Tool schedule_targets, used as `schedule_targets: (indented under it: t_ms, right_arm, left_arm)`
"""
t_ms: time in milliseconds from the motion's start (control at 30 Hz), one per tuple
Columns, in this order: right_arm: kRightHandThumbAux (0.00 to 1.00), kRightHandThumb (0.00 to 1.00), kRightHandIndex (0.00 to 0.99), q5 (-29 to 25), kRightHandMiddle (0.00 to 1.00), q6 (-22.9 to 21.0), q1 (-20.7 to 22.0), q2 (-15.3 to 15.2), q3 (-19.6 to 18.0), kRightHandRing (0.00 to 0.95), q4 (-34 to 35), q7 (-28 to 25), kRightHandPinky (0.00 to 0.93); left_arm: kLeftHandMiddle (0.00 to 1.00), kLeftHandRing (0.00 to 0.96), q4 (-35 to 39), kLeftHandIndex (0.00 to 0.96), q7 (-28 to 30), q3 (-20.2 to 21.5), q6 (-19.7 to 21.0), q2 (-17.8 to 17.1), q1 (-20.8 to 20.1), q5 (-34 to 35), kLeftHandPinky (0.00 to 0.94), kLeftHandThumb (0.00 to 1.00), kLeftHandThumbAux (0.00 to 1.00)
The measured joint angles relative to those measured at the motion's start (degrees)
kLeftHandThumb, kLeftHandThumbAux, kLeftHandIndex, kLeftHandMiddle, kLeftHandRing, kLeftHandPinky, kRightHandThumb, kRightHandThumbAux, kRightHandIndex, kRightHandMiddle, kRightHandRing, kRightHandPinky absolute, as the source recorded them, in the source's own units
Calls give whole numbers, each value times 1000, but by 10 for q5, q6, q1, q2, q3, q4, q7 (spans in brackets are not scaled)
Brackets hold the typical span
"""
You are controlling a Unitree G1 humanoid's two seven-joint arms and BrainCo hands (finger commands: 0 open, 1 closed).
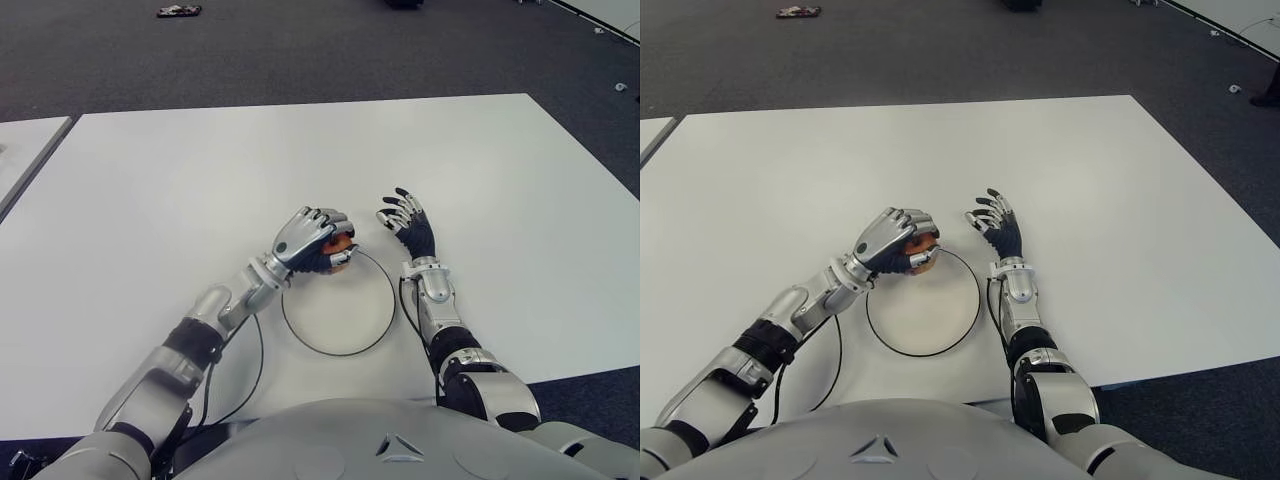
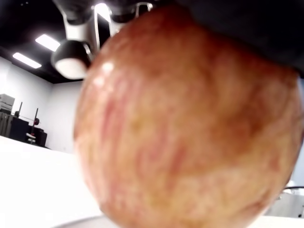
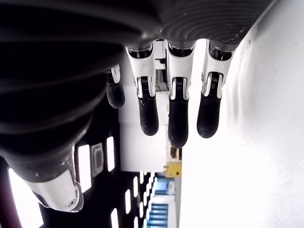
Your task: Put the apples into the plate.
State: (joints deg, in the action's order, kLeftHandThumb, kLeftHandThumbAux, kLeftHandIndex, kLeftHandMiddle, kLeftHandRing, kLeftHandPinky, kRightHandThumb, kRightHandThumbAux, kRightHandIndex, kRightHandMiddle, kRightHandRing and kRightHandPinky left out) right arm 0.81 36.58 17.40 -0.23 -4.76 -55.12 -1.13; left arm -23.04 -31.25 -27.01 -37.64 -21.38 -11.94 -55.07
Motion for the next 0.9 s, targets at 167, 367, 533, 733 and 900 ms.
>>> schedule_targets:
  t_ms: [167,367,533,733,900]
  right_arm:
    - [707,237,127,0,276,0,0,0,0,327,-1,-1,360]
    - [702,230,125,0,277,-1,2,-2,1,325,-4,-2,358]
    - [700,223,127,1,278,-4,5,-3,2,324,-6,-2,353]
    - [694,220,130,1,279,-8,6,-2,3,327,-7,-2,360]
    - [693,215,131,1,282,-13,7,-1,3,334,-7,-2,369]
  left_arm:
    - [874,872,22,796,1,-8,-11,-7,18,1,875,530,753]
    - [876,871,59,793,29,-13,-24,-10,43,18,875,507,764]
    - [888,881,98,803,72,-13,-23,-16,66,40,884,488,773]
    - [899,889,138,815,119,-12,-18,-21,90,55,893,471,779]
    - [902,896,155,831,137,-12,-16,-25,102,55,900,455,786]
